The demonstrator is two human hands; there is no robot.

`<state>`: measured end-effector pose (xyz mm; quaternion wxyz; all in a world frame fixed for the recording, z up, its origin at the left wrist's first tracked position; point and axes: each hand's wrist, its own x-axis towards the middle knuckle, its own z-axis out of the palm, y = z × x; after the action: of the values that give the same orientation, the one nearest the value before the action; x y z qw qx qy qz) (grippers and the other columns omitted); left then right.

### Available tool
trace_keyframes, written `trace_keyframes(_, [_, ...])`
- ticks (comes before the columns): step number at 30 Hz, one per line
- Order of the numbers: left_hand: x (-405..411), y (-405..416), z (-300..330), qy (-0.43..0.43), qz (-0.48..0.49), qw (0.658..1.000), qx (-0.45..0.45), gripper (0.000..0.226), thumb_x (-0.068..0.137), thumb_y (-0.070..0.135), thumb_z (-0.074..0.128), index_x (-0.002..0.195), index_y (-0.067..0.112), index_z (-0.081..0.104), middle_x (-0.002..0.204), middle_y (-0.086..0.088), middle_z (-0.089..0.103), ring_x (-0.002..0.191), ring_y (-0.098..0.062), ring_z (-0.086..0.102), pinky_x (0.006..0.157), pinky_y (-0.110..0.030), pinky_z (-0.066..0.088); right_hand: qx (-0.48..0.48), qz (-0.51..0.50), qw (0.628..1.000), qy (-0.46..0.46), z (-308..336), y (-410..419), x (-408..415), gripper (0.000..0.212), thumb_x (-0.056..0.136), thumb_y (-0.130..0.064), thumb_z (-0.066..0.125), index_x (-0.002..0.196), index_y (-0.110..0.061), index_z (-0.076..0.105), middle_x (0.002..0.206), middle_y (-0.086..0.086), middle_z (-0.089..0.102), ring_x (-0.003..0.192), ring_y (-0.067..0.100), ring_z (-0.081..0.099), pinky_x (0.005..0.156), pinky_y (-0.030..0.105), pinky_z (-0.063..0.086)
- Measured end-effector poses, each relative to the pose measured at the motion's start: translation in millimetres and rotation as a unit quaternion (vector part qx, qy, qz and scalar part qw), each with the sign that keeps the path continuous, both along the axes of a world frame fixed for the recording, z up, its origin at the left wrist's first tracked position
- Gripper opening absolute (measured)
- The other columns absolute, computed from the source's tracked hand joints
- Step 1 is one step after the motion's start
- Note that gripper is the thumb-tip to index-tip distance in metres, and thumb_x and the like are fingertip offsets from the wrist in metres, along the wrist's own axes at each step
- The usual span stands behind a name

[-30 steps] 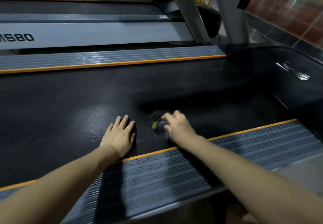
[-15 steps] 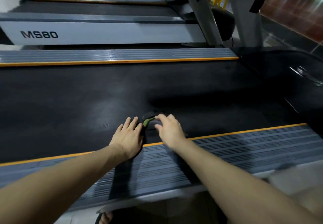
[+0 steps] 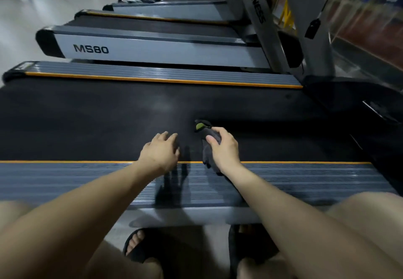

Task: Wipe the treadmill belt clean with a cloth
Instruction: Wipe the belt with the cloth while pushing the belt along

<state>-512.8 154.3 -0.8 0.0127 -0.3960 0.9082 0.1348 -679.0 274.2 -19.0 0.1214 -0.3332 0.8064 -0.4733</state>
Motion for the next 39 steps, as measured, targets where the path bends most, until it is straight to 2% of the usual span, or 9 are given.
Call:
trace_keyframes(10, [26.1,44.1,45.3,0.044,0.069,0.997,0.003,0.054,0.105,0.041,0.036,0.155,0.025,0.029,0.165,-0.007,0.026,0.152,-0.030,0.020,0.115,-0.048,0.031,-0.080,0.026,0.996,-0.006,41.0,20.6,30.7,0.027,0.092,-0.033,0.067,0.119,-0.028,0.066,0.115,-0.003,0.068,0.107,0.017,0.062,0.096,0.040,0.051])
trace_keyframes(17, [45.6,-2.9,36.7,0.073,0.075,0.994,-0.040,0.051,0.104,0.038,0.037,0.153,0.023,0.033,0.161,-0.006,0.032,0.148,-0.026,0.028,0.112,-0.046,0.035,-0.084,0.017,0.996,-0.002,29.4,-7.9,32.8,0.027,0.092,-0.037,0.066,0.119,-0.032,0.064,0.115,-0.006,0.067,0.108,0.014,0.061,0.098,0.041,0.051])
trace_keyframes(22, [59.7,-54.7,11.2,0.067,0.094,0.993,-0.007,0.054,0.105,0.039,0.036,0.157,0.026,0.027,0.166,-0.006,0.022,0.151,-0.027,0.025,0.115,-0.046,0.032,-0.067,0.029,0.997,-0.018,16.1,-57.4,41.1,0.030,0.094,-0.038,0.064,0.123,-0.034,0.062,0.121,-0.007,0.064,0.114,0.013,0.059,0.101,0.041,0.049])
trace_keyframes(27, [69.6,-98.5,-3.4,0.038,0.067,0.997,-0.014,0.054,0.104,0.040,0.038,0.156,0.027,0.028,0.165,-0.008,0.024,0.151,-0.028,0.024,0.116,-0.046,0.033,-0.058,0.016,0.997,-0.038,8.8,-100.5,47.6,0.030,0.094,-0.037,0.065,0.124,-0.033,0.063,0.122,-0.007,0.064,0.115,0.013,0.058,0.102,0.040,0.049])
trace_keyframes(33, [66.6,-126.3,12.4,0.021,0.046,0.998,-0.022,0.054,0.104,0.040,0.037,0.156,0.026,0.028,0.164,-0.007,0.025,0.151,-0.028,0.022,0.114,-0.046,0.034,-0.068,-0.028,0.994,-0.075,11.9,-132.8,55.6,0.028,0.094,-0.037,0.066,0.121,-0.032,0.064,0.118,-0.006,0.066,0.111,0.016,0.059,0.098,0.041,0.052])
trace_keyframes(39, [71.0,-126.7,44.1,0.003,0.025,0.999,-0.047,0.058,0.101,0.040,0.040,0.156,0.026,0.027,0.165,-0.009,0.024,0.151,-0.029,0.023,0.116,-0.049,0.033,-0.098,-0.052,0.989,-0.096,22.0,-123.8,71.1,0.029,0.093,-0.037,0.066,0.121,-0.030,0.064,0.116,-0.004,0.067,0.108,0.017,0.061,0.095,0.039,0.053])
